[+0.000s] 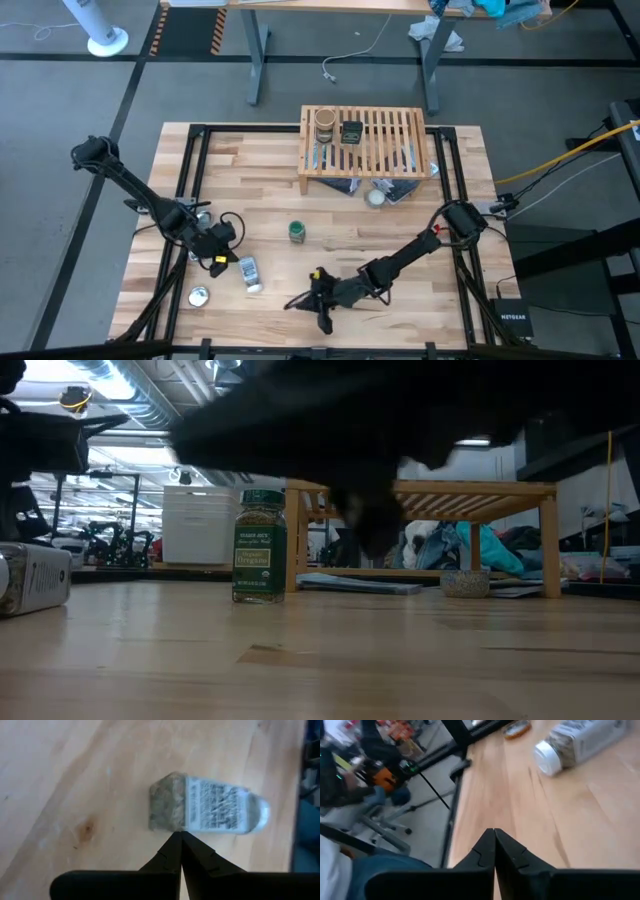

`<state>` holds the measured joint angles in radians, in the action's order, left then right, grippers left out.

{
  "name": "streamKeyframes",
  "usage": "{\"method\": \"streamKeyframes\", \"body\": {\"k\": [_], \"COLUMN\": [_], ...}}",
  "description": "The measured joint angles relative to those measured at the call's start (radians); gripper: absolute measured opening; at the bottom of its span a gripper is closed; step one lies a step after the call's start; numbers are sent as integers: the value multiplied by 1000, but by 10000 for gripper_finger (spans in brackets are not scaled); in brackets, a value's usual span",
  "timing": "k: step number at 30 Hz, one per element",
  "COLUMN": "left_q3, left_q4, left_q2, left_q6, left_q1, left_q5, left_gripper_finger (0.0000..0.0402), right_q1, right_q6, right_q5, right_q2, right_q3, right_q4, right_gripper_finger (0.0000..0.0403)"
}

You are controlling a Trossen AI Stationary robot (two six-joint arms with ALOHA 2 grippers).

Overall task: Shelf spices
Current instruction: Move the white seasoning bottle to the middle left of the table

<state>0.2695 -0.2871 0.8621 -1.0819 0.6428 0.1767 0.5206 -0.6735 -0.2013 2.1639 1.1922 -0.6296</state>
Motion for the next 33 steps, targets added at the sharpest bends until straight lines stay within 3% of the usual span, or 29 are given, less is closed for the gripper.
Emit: {"method": "streamKeyframes", "body": {"k": [9, 14, 23, 33], "left_q3": [0, 0, 0, 0], "left_q4": [-17, -15, 40, 123], "left_q2": [122, 162, 170, 170], "left_q6": [73, 104, 145, 169], "left_q1": [-1, -1, -1, -1], "left_q5": [142, 232, 239, 224], "left_gripper_finger": [0, 0, 0, 0], "right_q1": [-25, -52, -98, -124], "right_q6": [54, 50, 23, -53], "right_q5": [59, 62, 92, 86], "right_q2": [92, 149, 244, 246], "right_q3": [175, 295, 475, 491], "right_q4": [20, 178, 276, 345], "right_gripper_finger": [2, 2, 1, 1]}}
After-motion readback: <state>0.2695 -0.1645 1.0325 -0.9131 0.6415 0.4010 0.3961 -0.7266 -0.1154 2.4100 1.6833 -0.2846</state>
